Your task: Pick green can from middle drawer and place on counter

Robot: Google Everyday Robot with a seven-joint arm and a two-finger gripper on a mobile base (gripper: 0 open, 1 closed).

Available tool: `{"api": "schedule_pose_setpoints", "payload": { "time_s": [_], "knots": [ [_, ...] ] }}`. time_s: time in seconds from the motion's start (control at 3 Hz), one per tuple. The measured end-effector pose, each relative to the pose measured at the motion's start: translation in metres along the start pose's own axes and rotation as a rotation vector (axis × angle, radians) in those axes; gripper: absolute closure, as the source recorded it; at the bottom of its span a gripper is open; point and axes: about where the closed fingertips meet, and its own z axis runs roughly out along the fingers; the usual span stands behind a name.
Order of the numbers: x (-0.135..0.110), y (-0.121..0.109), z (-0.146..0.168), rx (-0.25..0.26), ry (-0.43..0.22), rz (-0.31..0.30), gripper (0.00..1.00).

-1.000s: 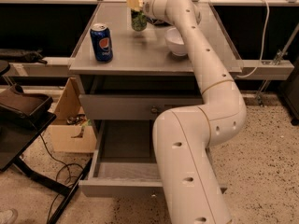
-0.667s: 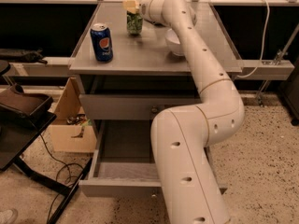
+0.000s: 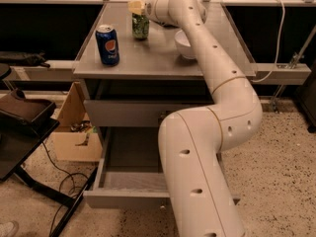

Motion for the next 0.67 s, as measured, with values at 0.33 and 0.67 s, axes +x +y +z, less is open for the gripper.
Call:
{"api": "schedule_pose_setpoints", "payload": {
  "time_s": [0.33,0.67],
  "knots": [
    [0.0,0.0002,0.0002,0.0,0.0,0.0,0.22],
    [0.0,0.0002,0.0002,0.0,0.0,0.0,0.01]
  ]
}}
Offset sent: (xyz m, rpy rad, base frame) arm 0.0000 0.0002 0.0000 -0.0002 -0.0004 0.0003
